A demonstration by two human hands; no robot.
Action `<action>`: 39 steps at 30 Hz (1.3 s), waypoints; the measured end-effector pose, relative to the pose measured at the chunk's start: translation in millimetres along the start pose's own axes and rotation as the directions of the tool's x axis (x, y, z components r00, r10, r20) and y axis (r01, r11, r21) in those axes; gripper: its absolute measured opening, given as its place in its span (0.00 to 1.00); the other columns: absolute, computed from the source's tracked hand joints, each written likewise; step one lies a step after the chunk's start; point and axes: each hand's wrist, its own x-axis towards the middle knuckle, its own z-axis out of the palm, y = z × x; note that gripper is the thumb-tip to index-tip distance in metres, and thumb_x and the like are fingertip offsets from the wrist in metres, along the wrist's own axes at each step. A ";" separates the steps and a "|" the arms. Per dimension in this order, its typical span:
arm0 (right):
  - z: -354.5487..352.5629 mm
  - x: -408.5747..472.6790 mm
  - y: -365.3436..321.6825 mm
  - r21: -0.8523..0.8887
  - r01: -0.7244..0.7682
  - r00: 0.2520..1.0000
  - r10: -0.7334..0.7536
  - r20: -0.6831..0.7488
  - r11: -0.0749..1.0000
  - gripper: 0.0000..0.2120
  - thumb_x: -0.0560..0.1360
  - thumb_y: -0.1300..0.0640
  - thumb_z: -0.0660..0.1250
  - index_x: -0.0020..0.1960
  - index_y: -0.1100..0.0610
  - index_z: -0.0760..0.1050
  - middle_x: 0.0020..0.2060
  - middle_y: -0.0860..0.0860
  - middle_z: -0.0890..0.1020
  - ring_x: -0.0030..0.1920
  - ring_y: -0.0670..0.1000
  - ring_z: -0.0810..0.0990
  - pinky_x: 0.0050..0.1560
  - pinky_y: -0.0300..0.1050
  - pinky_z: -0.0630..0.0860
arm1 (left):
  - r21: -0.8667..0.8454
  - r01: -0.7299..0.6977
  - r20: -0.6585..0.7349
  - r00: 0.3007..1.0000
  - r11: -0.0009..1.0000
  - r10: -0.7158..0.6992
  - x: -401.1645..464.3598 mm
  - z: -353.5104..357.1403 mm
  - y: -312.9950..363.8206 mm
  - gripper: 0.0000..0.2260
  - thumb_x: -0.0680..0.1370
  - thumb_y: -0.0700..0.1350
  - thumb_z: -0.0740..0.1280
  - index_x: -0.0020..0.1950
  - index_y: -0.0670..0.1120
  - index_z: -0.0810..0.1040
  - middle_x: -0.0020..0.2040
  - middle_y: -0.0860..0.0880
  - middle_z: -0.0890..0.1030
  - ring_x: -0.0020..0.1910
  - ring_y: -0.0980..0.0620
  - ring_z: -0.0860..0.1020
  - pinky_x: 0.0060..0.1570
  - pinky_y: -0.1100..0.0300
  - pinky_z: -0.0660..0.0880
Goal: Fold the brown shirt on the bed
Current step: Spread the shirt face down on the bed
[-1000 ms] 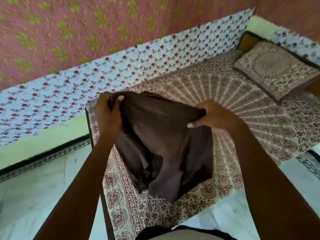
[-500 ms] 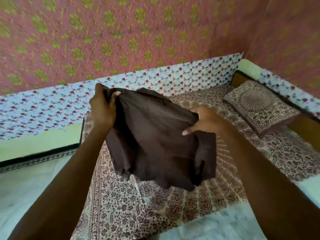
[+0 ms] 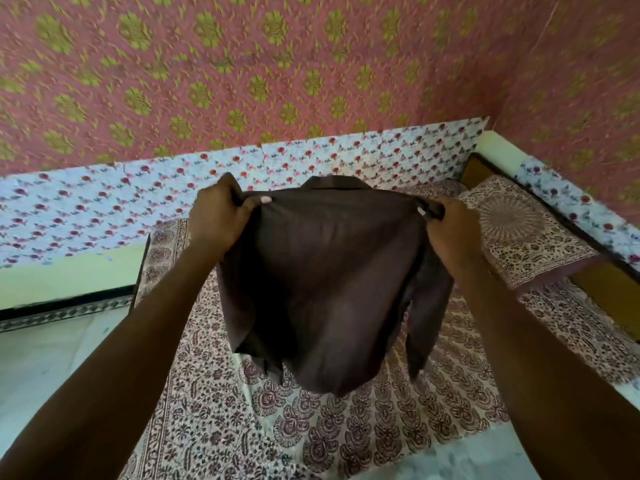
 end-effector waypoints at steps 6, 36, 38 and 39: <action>7.3 26.1 19.4 0.004 0.004 1.000 -0.004 -0.002 1.000 0.09 0.80 0.62 0.67 0.56 0.68 0.76 0.49 0.66 0.81 0.51 0.65 0.80 0.43 0.51 0.70 | 0.060 0.010 0.030 0.999 0.998 -0.012 15.8 29.8 22.9 0.20 0.79 0.61 0.68 0.48 0.45 0.69 0.40 0.41 0.78 0.44 0.36 0.79 0.38 0.44 0.77; 27.2 186.4 132.1 0.129 0.301 0.944 -0.315 0.101 0.945 0.03 0.77 0.62 0.69 0.50 0.60 0.77 0.39 0.55 0.76 0.43 0.59 0.79 0.40 0.45 0.66 | 0.092 0.238 -0.153 0.963 0.967 -0.222 2.3 141.9 113.3 0.09 0.79 0.47 0.68 0.54 0.46 0.70 0.44 0.36 0.82 0.45 0.33 0.80 0.40 0.45 0.75; 79.3 203.9 145.3 0.044 0.251 0.939 -0.254 0.232 0.967 0.13 0.78 0.62 0.69 0.62 0.61 0.78 0.50 0.61 0.82 0.54 0.64 0.80 0.47 0.51 0.75 | 0.153 0.282 -0.099 0.958 0.947 -0.269 17.7 175.3 75.4 0.09 0.80 0.49 0.68 0.53 0.48 0.69 0.44 0.35 0.82 0.45 0.32 0.80 0.40 0.43 0.77; 100.6 208.6 152.5 -0.016 0.248 0.934 -0.234 0.271 0.969 0.17 0.78 0.61 0.69 0.66 0.62 0.77 0.53 0.63 0.82 0.56 0.66 0.80 0.51 0.56 0.77 | 0.179 0.301 -0.077 0.953 0.937 -0.292 21.2 189.6 58.0 0.10 0.79 0.50 0.68 0.51 0.50 0.67 0.43 0.36 0.82 0.45 0.32 0.81 0.40 0.43 0.77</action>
